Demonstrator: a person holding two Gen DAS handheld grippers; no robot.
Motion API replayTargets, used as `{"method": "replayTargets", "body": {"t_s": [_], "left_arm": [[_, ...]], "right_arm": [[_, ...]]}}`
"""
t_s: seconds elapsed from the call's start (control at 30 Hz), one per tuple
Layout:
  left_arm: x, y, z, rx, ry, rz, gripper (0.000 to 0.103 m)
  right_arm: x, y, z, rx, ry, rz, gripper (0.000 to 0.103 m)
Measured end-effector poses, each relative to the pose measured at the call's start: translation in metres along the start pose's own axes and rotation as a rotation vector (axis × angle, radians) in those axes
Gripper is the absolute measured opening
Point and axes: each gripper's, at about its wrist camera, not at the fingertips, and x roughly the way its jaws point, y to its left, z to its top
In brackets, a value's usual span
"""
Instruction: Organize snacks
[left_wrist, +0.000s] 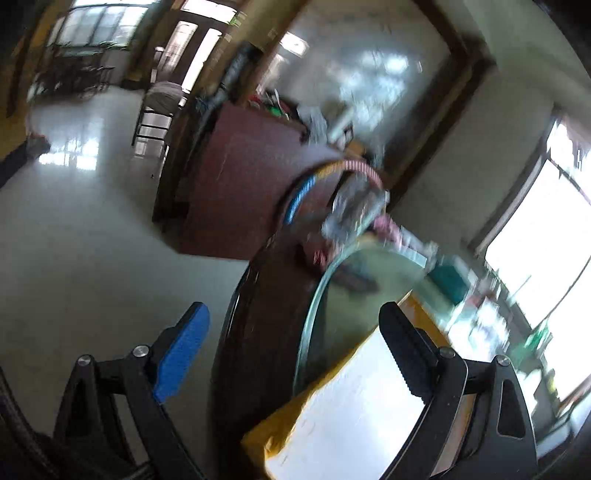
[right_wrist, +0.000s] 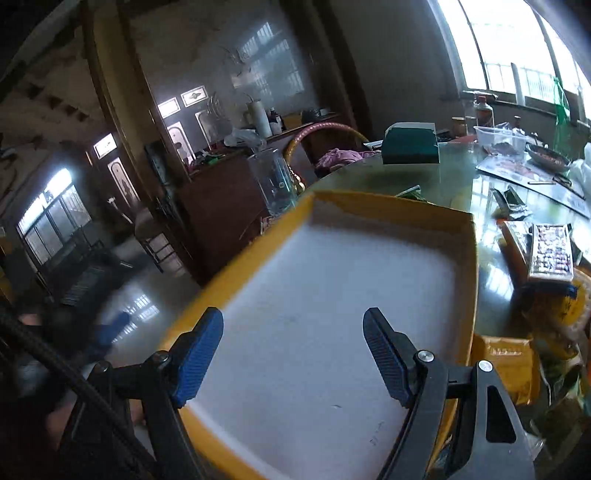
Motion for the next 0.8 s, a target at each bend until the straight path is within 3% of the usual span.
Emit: {"method": "replayTargets", "body": {"t_s": [0.07, 0.17, 0.27, 0.37, 0.43, 0.53, 0.67, 0.8], "left_arm": [[-0.018, -0.019, -0.005, 0.088, -0.028, 0.002, 0.093], [-0.044, -0.050, -0.011, 0.219, -0.052, -0.034, 0.093], [-0.065, -0.086, -0.027, 0.366, 0.029, -0.145, 0.093], [-0.076, -0.123, -0.060, 0.489, 0.159, -0.237, 0.093], [-0.082, -0.139, -0.077, 0.535, 0.201, -0.296, 0.093], [-0.090, -0.158, -0.096, 0.616, 0.227, -0.288, 0.093], [-0.098, -0.166, -0.113, 0.636, 0.304, -0.319, 0.093], [-0.112, -0.172, -0.134, 0.688, 0.321, -0.316, 0.093]], "right_arm": [[-0.015, 0.022, -0.033, -0.017, -0.037, -0.016, 0.078], [-0.040, -0.002, -0.046, -0.025, -0.056, -0.063, 0.078], [-0.072, -0.041, -0.050, 0.015, -0.056, -0.084, 0.079], [-0.096, -0.068, -0.057, 0.094, -0.040, -0.122, 0.079], [-0.107, -0.085, -0.065, 0.143, -0.029, -0.144, 0.079], [-0.138, -0.074, -0.076, 0.148, -0.033, -0.167, 0.079], [-0.173, -0.060, -0.091, 0.159, -0.030, -0.193, 0.079], [-0.200, -0.046, -0.100, 0.182, -0.017, -0.204, 0.079]]}}
